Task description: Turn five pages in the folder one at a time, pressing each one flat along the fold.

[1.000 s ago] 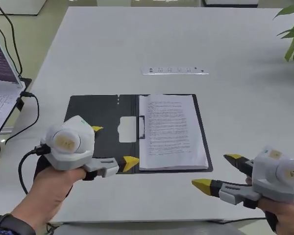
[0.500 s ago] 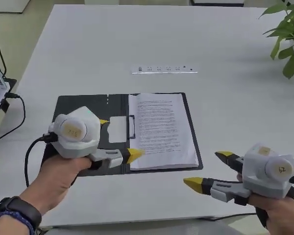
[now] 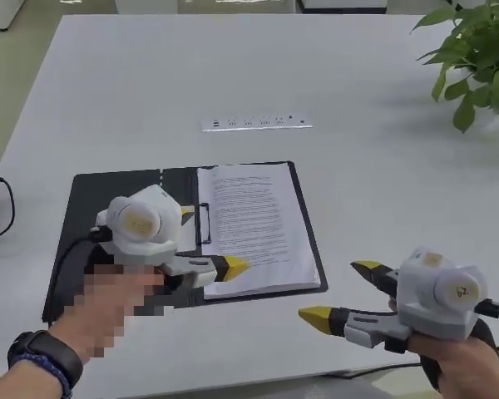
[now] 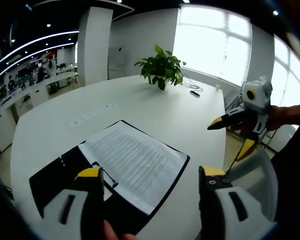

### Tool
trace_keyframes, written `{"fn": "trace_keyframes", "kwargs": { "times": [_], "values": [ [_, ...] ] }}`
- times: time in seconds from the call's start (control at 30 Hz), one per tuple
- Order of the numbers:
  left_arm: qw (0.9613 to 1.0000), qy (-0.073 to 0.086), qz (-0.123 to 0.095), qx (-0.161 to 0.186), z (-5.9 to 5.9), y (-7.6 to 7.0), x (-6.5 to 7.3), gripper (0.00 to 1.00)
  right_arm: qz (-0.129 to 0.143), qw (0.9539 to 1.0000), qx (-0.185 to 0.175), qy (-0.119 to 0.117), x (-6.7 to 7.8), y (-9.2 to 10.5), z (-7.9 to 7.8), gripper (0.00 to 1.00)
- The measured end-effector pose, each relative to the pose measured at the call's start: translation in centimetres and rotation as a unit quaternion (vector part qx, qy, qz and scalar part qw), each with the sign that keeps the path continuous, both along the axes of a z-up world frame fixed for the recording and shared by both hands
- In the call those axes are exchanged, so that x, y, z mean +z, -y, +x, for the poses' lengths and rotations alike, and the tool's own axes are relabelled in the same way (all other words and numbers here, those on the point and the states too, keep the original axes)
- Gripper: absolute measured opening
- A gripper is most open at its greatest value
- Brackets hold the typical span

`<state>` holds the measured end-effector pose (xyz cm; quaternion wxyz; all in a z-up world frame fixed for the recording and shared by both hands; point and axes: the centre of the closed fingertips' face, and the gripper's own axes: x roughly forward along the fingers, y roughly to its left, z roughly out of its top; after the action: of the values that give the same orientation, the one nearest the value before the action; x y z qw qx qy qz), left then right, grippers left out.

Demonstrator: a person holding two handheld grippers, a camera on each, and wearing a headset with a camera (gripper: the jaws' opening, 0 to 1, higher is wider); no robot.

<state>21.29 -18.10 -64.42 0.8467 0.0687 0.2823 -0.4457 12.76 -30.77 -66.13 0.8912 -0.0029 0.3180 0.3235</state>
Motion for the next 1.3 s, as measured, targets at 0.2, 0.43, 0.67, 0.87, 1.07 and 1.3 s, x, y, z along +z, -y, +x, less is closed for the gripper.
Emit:
{"fn": "trace_keyframes", "kwargs": {
  "times": [0.2,0.43,0.67,0.87,1.07,1.3],
  "values": [
    [0.9998,-0.003,0.006,-0.019,0.5,1.9,-0.7,0.77,0.003,1.0,-0.003,-0.001,-0.1,0.1,0.1,0.78],
    [0.9983,-0.002,0.03,-0.049,1.1,3.8,-1.8,0.77,0.005,1.0,-0.005,-0.005,-0.3,0.5,0.1,0.78],
    [0.9975,-0.004,0.039,-0.059,2.2,5.6,-2.3,0.77,0.009,0.9999,-0.008,-0.002,-0.2,0.8,0.1,0.78],
    [0.9978,-0.007,0.033,-0.058,3.3,8.1,-2.7,0.76,0.01,0.9999,-0.012,-0.005,-0.4,1.0,0.2,0.77],
    [0.9964,-0.018,0.05,-0.067,3.4,9.8,-4.9,0.76,0.012,0.9998,-0.015,-0.008,-0.6,1.3,0.3,0.77],
    [0.9931,-0.035,0.085,-0.073,2.7,10.9,-8.3,0.76,0.013,0.9996,-0.018,-0.014,-1.0,1.6,0.2,0.76]
  ]
}}
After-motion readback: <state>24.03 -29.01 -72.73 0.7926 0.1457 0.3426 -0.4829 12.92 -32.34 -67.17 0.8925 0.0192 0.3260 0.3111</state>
